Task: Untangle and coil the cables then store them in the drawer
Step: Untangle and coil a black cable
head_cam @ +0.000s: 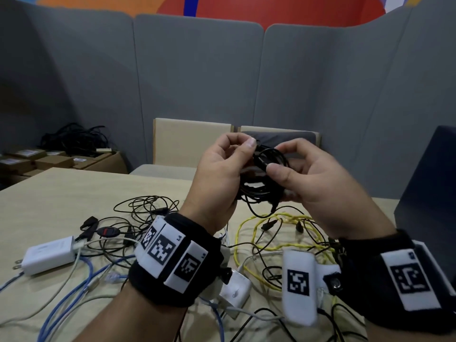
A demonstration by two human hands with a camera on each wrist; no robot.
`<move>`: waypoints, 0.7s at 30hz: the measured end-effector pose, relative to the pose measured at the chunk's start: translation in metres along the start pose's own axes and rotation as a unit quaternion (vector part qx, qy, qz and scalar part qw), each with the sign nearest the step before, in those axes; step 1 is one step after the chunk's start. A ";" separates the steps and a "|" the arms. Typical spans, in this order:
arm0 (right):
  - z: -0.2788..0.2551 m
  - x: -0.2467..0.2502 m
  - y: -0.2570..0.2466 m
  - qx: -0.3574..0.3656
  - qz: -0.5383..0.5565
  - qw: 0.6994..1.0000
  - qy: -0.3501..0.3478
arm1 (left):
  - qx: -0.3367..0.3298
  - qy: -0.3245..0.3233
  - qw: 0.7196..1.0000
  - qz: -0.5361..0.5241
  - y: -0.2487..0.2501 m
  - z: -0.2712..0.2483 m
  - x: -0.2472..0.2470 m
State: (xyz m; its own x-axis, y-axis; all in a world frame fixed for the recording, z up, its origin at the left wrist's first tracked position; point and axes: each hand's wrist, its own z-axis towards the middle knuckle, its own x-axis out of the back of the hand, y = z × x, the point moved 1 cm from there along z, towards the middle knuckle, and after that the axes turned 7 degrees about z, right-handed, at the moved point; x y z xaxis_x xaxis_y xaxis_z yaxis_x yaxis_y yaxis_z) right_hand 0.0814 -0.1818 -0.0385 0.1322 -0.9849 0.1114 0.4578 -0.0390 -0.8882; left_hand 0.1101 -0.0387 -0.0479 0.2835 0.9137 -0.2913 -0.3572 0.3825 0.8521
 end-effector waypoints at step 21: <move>0.007 0.004 0.010 -0.004 0.090 0.989 0.113 | 0.028 0.044 0.998 0.038 -0.008 0.007 0.011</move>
State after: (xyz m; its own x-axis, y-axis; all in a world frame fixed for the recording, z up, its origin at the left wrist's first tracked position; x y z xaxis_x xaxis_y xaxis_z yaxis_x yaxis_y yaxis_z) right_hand 0.0925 -0.1845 -0.0444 0.0098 -0.9885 -0.1508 0.4374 0.1398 -0.8883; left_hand 0.1221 -0.0331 -0.0552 0.1771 0.9495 -0.2590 -0.3242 0.3048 0.8956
